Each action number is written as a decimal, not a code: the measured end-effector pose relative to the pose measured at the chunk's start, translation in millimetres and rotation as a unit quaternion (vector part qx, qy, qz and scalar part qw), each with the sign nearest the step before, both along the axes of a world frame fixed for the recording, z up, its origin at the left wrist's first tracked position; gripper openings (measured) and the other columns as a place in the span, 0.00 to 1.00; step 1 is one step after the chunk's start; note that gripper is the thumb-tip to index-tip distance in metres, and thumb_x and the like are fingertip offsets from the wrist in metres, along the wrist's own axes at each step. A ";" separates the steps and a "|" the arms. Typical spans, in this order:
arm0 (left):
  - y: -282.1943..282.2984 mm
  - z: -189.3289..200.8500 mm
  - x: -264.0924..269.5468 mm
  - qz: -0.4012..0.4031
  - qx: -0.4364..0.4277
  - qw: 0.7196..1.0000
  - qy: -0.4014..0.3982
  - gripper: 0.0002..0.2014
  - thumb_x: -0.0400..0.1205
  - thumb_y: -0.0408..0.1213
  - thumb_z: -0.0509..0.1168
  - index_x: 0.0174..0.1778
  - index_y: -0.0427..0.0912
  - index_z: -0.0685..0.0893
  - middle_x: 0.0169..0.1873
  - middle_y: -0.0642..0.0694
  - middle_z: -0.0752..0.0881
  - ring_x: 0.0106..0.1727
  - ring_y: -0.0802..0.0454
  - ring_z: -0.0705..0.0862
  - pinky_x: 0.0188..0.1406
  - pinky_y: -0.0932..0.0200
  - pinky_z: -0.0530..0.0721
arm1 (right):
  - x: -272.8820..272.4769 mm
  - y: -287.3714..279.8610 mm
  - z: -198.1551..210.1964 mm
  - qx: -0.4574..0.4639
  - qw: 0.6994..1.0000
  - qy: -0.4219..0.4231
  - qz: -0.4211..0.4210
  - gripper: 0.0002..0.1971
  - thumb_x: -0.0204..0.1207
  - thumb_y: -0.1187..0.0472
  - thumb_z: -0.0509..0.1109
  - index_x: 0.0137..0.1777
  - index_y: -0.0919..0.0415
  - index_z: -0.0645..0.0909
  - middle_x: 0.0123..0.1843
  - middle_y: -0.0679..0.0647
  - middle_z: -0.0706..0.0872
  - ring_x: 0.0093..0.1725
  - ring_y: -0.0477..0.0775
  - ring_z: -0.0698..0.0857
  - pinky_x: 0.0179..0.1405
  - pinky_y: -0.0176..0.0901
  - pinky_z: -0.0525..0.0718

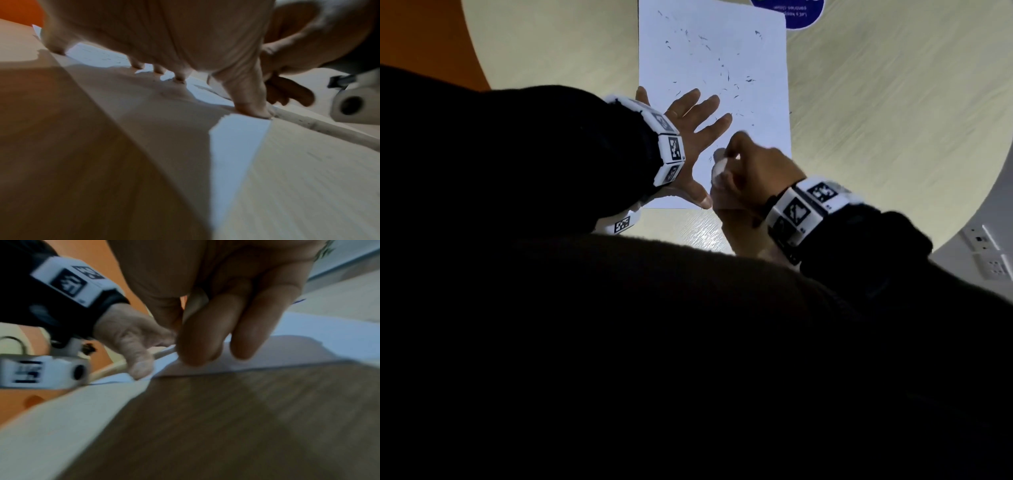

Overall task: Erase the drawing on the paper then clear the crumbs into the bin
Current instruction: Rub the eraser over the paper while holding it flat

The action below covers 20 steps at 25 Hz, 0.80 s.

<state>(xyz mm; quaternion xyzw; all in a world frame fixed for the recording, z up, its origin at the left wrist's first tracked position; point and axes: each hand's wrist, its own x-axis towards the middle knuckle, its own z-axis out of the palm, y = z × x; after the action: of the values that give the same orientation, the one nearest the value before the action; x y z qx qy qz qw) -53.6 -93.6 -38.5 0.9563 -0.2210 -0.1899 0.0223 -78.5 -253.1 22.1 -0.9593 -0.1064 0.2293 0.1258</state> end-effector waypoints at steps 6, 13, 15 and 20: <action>2.0 -0.9 0.6 0.004 -0.011 1.000 -0.008 0.64 0.53 0.85 0.47 0.83 0.58 0.35 0.84 0.53 0.37 0.84 0.49 0.38 0.68 0.16 0.47 | -6.9 3.3 -1.5 -0.011 1.000 -0.014 -0.006 0.15 0.81 0.54 0.60 0.63 0.61 0.69 0.36 0.52 0.75 0.39 0.61 0.76 0.41 0.49 0.76; 1.8 -3.0 1.3 0.001 -0.022 1.000 -0.012 0.64 0.54 0.85 0.49 0.83 0.58 0.36 0.84 0.52 0.37 0.84 0.49 0.38 0.68 0.16 0.47 | 10.0 1.8 -2.4 -0.025 0.996 -0.071 -0.048 0.13 0.81 0.55 0.58 0.62 0.61 0.70 0.41 0.58 0.78 0.41 0.61 0.79 0.43 0.51 0.77; 2.1 -3.8 0.0 0.003 -0.020 1.000 -0.016 0.63 0.57 0.83 0.53 0.83 0.58 0.37 0.84 0.52 0.38 0.84 0.49 0.38 0.67 0.15 0.48 | -9.9 1.1 -2.9 -0.002 1.000 -0.009 0.003 0.15 0.80 0.53 0.61 0.61 0.60 0.68 0.41 0.56 0.78 0.42 0.61 0.79 0.44 0.52 0.79; -0.4 -0.9 2.3 0.006 -0.008 1.000 0.001 0.64 0.52 0.84 0.47 0.82 0.59 0.34 0.84 0.53 0.36 0.84 0.49 0.36 0.69 0.16 0.44 | 7.3 -5.5 2.0 -0.036 0.990 -0.116 -0.067 0.14 0.81 0.57 0.59 0.62 0.63 0.71 0.37 0.55 0.73 0.38 0.59 0.74 0.38 0.47 0.68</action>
<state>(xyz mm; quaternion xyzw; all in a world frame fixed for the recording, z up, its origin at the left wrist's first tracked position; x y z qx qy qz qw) -51.3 -94.0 -39.3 0.9572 -0.2169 -0.1891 0.0315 -71.3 -258.6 24.1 -0.9883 -0.0471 0.1114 0.0932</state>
